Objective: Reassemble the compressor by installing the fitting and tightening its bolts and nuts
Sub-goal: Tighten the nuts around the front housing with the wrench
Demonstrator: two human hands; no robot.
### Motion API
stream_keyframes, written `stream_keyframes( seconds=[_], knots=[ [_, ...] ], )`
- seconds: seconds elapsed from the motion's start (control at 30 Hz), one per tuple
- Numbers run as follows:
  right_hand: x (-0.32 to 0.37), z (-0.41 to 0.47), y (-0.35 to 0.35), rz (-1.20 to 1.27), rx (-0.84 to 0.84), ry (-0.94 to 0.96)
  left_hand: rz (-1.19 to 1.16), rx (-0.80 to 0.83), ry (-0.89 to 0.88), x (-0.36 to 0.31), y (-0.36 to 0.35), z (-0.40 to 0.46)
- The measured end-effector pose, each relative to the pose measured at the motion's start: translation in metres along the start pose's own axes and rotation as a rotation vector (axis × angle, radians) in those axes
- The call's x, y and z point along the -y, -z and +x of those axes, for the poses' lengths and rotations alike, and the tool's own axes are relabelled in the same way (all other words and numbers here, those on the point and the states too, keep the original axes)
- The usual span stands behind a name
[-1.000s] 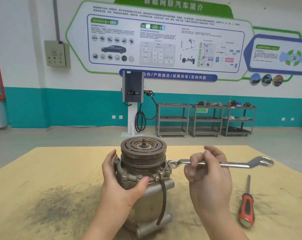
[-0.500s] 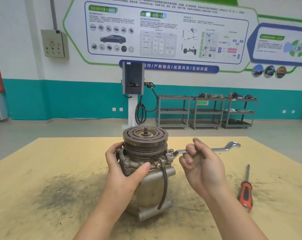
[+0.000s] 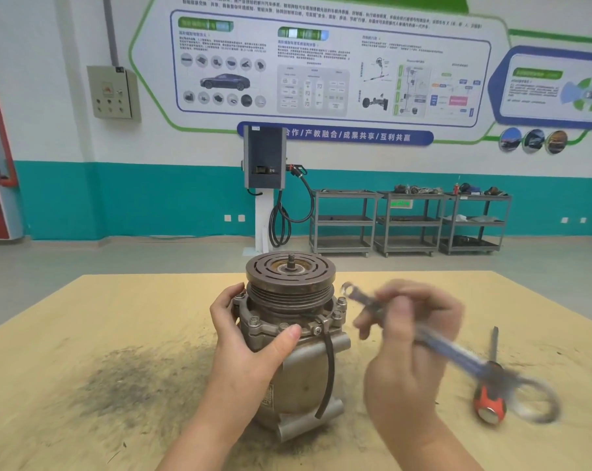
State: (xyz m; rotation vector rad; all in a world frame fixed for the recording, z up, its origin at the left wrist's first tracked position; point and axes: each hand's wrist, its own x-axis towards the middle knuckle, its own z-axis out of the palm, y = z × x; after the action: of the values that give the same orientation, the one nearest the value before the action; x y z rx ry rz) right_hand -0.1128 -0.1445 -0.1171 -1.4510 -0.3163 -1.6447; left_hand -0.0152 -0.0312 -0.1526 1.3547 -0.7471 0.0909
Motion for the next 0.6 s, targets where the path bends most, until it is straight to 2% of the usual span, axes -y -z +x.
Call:
stream_keyframes(
  seconds=[0.1, 0.2, 0.27, 0.37, 0.53, 0.6],
  knots=[
    [-0.001, 0.023, 0.015, 0.153, -0.202, -0.338, 0.019, -0.001, 0.01, 0.002, -0.001, 0.0],
    [-0.015, 0.031, 0.022, 0.343, -0.278, -0.718, 0.021, -0.011, 0.001, 0.003, 0.0, 0.003],
    [-0.024, 0.032, 0.021, 0.415, -0.293, -0.835, 0.013, -0.012, 0.0, 0.003, 0.002, 0.006],
    [-0.033, 0.034, 0.019, 0.441, -0.235, -0.919, 0.01, 0.012, 0.016, 0.002, 0.005, 0.007],
    [-0.041, 0.054, 0.024, 0.48, -0.003, -1.172, 0.026, 0.063, 0.02, 0.0, 0.005, 0.006],
    [-0.043, 0.054, 0.026, 0.497, 0.029, -1.214, 0.044, 0.093, 0.037, -0.002, 0.007, 0.007]
  ],
)
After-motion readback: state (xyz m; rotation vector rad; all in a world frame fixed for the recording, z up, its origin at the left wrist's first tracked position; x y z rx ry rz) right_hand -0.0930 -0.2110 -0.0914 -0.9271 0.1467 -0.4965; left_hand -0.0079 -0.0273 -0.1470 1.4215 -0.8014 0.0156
